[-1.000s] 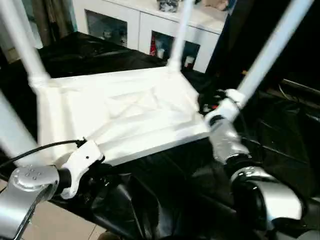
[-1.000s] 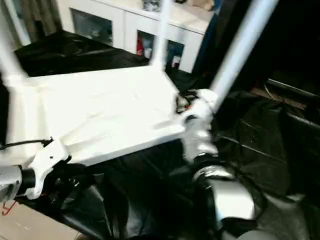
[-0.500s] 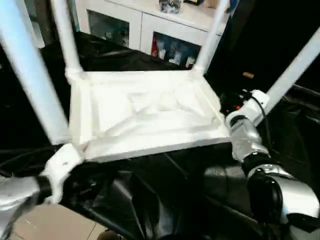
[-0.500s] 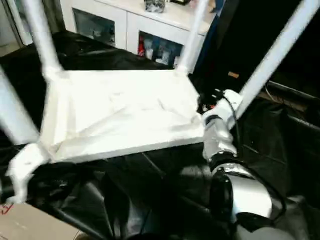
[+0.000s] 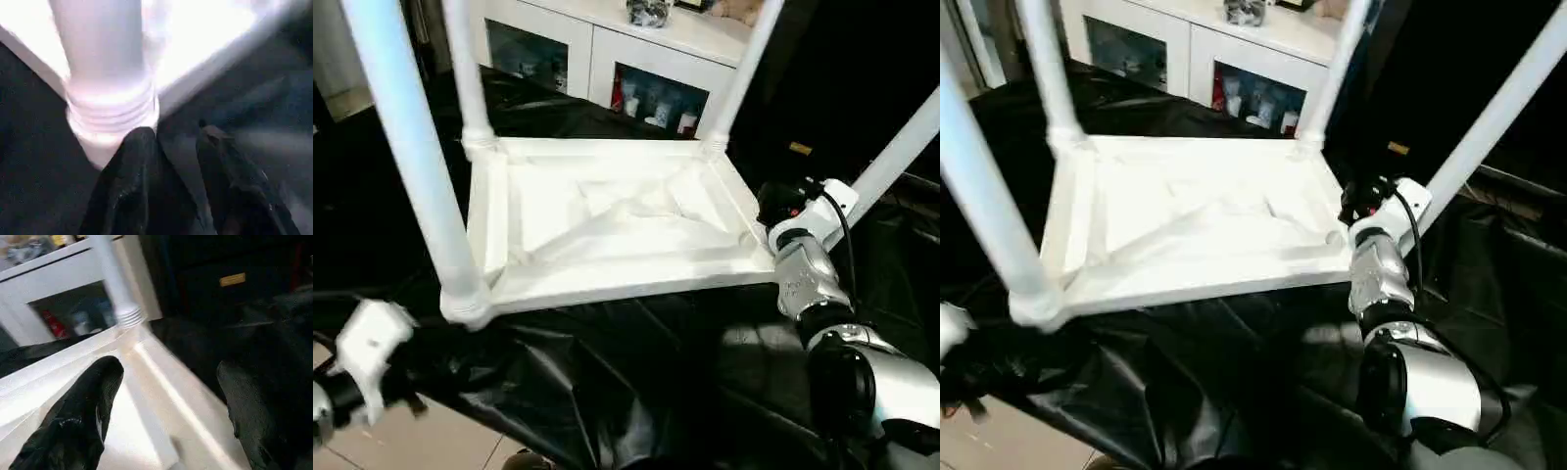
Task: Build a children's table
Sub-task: Rotate table base
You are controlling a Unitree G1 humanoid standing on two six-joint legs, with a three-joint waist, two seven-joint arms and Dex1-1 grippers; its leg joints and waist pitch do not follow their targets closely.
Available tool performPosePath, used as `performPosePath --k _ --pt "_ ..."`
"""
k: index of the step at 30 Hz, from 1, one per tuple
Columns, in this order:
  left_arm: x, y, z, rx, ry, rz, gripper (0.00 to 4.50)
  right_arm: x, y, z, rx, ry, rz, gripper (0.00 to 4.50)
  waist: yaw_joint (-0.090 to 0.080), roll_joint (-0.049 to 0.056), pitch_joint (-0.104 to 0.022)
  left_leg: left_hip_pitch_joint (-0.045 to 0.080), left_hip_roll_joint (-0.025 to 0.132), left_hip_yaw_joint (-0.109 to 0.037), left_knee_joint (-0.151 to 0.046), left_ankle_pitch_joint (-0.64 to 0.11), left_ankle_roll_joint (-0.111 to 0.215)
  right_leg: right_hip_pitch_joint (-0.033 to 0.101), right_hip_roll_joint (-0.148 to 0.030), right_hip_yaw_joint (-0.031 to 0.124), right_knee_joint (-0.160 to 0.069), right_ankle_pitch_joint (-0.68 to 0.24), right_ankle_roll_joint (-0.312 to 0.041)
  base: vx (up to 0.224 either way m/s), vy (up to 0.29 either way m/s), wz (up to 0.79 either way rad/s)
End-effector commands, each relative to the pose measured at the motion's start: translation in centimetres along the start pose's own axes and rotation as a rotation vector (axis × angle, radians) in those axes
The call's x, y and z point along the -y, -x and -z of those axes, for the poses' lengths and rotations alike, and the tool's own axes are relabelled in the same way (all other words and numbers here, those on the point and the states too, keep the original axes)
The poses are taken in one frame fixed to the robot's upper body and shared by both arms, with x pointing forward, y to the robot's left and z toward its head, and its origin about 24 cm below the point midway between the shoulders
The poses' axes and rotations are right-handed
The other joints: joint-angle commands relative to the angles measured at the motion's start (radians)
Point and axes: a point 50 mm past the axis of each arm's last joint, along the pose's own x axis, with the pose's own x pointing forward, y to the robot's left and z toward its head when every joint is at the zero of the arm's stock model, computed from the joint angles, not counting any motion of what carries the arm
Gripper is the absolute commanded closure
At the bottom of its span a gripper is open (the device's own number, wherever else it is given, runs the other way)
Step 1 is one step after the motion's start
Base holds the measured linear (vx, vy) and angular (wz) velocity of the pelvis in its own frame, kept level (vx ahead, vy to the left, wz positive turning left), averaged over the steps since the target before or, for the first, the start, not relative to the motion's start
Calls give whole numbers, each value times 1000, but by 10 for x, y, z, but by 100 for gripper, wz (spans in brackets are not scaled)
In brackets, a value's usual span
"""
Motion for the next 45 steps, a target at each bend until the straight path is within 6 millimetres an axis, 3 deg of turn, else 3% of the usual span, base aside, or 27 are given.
performPosePath --k 1,3,5,6,7,9,10,11,12,13,16,17,18,20,21,23,24,26,27,29,30,31,34,36,40,41,45 --pt "-2 -4 -13 97 -8 11 275 2 2 0 9 -14 -34 97 -6 30 -53 30 34 -14 -81 -317 -35 20 -57 51 -75 -233 -146 0 0 0" --pt "-2 -9 -20 170 23 22 257 -3 5 8 -5 24 -98 97 -12 28 -55 22 35 -17 -83 -308 -42 28 -58 49 -71 -234 -142 0 0 0" --pt "-2 -19 -29 277 54 37 241 -13 13 23 -36 140 -222 97 -14 37 -57 22 34 -17 -83 -292 -49 28 -60 50 -71 -217 -142 0 0 0" --pt "-2 -22 -30 292 49 42 241 -15 17 27 -44 178 -260 97 -18 34 -59 20 35 -19 -83 -279 -52 32 -61 50 -68 -200 -148 0 0 0" --pt "-2 -25 -31 305 52 54 235 -17 20 31 -48 217 -299 97 -19 39 -59 16 34 -21 -86 -273 -51 36 -60 49 -72 -202 -144 0 0 0" --pt "-2 -28 -31 309 61 69 206 -17 24 34 -49 256 -332 97 -27 39 -61 19 35 -19 -84 -265 -53 36 -59 50 -69 -182 -149 0 0 0" --pt "-3 -29 -30 306 71 69 206 -17 27 35 -46 289 -359 97 -28 48 -62 22 35 -19 -82 -262 -53 36 -59 51 -66 -173 -151 0 0 0" --pt "-5 -30 -27 288 75 60 198 -15 31 36 -40 324 -382 97 -29 45 -60 21 35 -17 -81 -240 -48 37 -57 51 -69 -149 -148 0 0 0" --pt "-9 -31 -24 269 69 48 199 -11 36 36 -34 357 -399 97 -29 47 -60 22 34 -17 -81 -233 -41 38 -55 51 -68 -134 -150 0 0 0" --pt "-10 -31 -23 268 70 46 172 -8 39 36 -33 364 -402 97 -30 53 -61 21 34 -17 -81 -233 -40 39 -55 52 -66 -132 -152 0 0 0" --pt "-12 -33 -24 277 76 49 155 -3 42 36 -36 369 -401 97 -32 53 -61 23 36 -18 -82 -248 -42 39 -55 52 -67 -145 -156 0 0 0" --pt "-12 -39 -26 288 72 59 151 10 46 35 -60 416 -353 97 -32 65 -58 26 35 -19 -84 -265 -46 36 -54 53 -72 -162 -157 0 0 0" --pt "-12 -41 -27 292 74 66 141 14 47 35 -68 436 -335 97 -32 60 -57 29 35 -17 -83 -275 -51 35 -53 53 -73 -171 -157 0 0 0" --pt "-10 -42 -27 288 91 89 141 18 49 34 -64 444 -326 97 -34 60 -55 27 34 -18 -84 -308 -56 38 -55 53 -78 -211 -152 0 0 0" --pt "-2 -41 -23 255 129 164 118 24 52 30 -52 439 -318 97 -35 59 -51 29 35 -19 -86 -339 -58 35 -56 54 -82 -258 -144 0 0 0" --pt "7 -33 -15 182 170 249 111 28 56 27 -55 442 -324 97 -34 58 -53 30 37 -22 -86 -342 -53 35 -58 55 -82 -281 -139 0 0 0" --pt "8 -22 -5 87 178 288 95 28 58 28 -70 454 -356 97 -37 54 -50 22 37 -23 -88 -339 -43 37 -57 56 -81 -287 -137 0 0 0" --pt "4 -10 1 28 171 284 84 27 59 29 -94 463 -382 97 -41 54 -49 22 36 -24 -89 -341 -37 35 -54 56 -85 -311 -131 0 0 0" --pt "-3 -1 3 5 165 253 78 25 59 30 -108 471 -407 97 -46 48 -47 25 37 -22 -88 -341 -33 31 -51 59 -89 -320 -132 0 0 0" --pt "-7 4 4 -1 164 235 64 23 59 30 -112 477 -420 97 -44 54 -44 33 37 -21 -88 -364 -38 23 -53 61 -93 -343 -137 0 0 0" --pt "-20 14 2 -5 137 169 64 19 60 32 -130 491 -460 97 -44 47 -43 32 37 -21 -87 -367 -37 24 -52 60 -95 -351 -136 0 0 0" --pt "-25 18 0 2 130 141 41 17 61 33 -138 493 -476 97 -44 49 -41 31 36 -25 -90 -380 -40 26 -54 60 -97 -385 -128 0 0 0" --pt "-43 35 -5 3 102 63 35 13 64 35 -175 519 -537 97 -45 49 -40 34 36 -28 -90 -396 -38 23 -55 60 -100 -420 -118 0 0 0" --pt "-55 43 -13 22 72 18 7 13 67 36 -210 538 -581 97 -44 52 -38 38 36 -30 -91 -414 -39 20 -56 62 -104 -443 -116 0 0 0" --pt "-64 43 -22 67 50 -10 0 14 70 35 -223 539 -612 97 -35 64 -40 40 37 -27 -94 -401 -42 21 -54 63 -98 -380 -139 0 0 0" --pt "-66 42 -25 84 47 -13 0 15 71 34 -225 536 -621 97 -33 60 -42 44 39 -27 -93 -408 -46 19 -55 62 -96 -364 -146 0 0 0" --pt "-64 15 -38 197 58 70 0 22 70 22 -155 500 -554 97 -26 76 -46 43 36 -28 -94 -397 -64 28 -57 61 -89 -312 -166 0 0 0"
